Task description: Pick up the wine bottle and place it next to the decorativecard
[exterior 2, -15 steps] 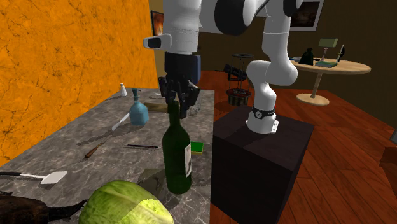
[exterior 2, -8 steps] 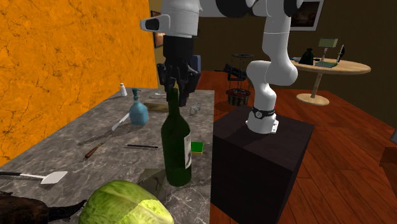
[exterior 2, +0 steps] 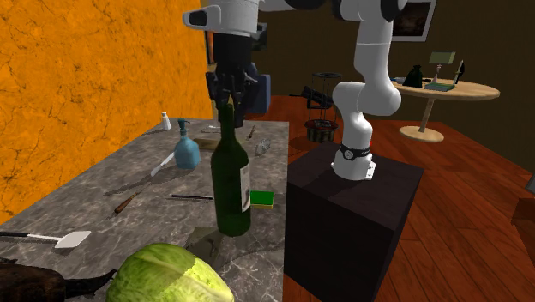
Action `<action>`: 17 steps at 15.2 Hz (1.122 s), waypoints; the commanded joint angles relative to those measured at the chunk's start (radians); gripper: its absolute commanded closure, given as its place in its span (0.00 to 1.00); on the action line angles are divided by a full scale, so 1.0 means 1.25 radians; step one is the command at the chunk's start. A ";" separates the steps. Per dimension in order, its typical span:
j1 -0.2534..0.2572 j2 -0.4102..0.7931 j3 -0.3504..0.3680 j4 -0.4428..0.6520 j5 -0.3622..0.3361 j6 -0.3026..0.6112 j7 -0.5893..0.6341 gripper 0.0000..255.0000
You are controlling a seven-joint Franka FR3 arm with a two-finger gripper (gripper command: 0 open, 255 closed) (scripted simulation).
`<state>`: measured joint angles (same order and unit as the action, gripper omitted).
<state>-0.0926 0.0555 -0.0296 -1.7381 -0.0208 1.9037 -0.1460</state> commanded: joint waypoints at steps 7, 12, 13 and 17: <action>-0.073 -0.074 -0.071 -0.092 0.012 0.020 -0.149 1.00; -0.117 -0.090 -0.120 -0.109 0.019 0.021 -0.244 1.00; -0.126 -0.091 -0.130 -0.110 0.020 0.021 -0.263 1.00; -0.162 -0.087 -0.171 -0.104 0.028 0.018 -0.342 1.00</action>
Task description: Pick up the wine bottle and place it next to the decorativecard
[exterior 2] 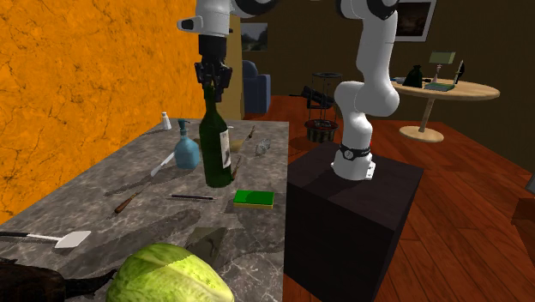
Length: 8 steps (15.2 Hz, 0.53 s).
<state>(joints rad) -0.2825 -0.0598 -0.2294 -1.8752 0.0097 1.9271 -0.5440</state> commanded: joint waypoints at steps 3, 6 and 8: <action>-0.037 0.018 -0.042 0.021 0.012 -0.005 -0.084 1.00; -0.065 0.037 -0.073 0.044 0.024 -0.012 -0.145 1.00; -0.084 0.055 -0.093 0.065 0.034 -0.018 -0.187 1.00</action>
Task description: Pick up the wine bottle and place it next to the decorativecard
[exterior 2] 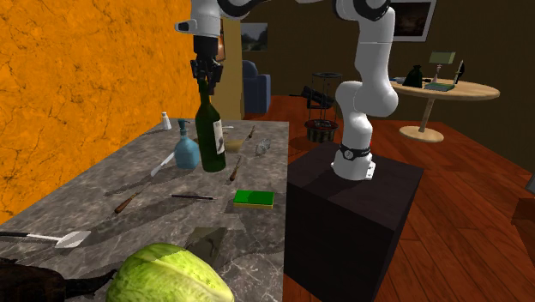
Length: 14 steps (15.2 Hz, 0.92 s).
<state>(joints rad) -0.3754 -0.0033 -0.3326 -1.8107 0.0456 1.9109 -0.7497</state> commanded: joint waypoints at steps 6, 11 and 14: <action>-0.074 0.083 -0.064 0.100 0.048 -0.031 -0.148 1.00; -0.086 0.100 -0.071 0.077 0.059 0.005 -0.173 1.00; -0.086 0.103 -0.071 0.048 0.062 0.036 -0.176 1.00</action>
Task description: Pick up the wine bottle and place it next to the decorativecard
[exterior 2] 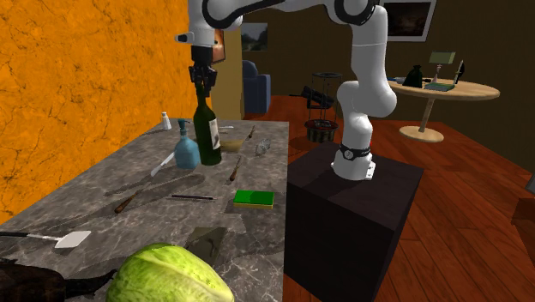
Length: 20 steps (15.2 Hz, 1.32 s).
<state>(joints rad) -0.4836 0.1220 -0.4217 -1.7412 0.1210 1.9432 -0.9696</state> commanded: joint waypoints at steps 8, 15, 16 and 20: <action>0.000 0.016 0.002 -0.068 0.011 0.082 -0.010 1.00; 0.000 0.016 0.002 -0.067 0.011 0.082 -0.010 0.00; 0.000 0.016 0.002 -0.067 0.011 0.082 -0.010 0.00; 0.000 0.016 0.002 -0.067 0.011 0.082 -0.010 0.00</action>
<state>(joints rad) -0.4833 0.1419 -0.4186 -1.8255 0.1350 2.0460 -0.9822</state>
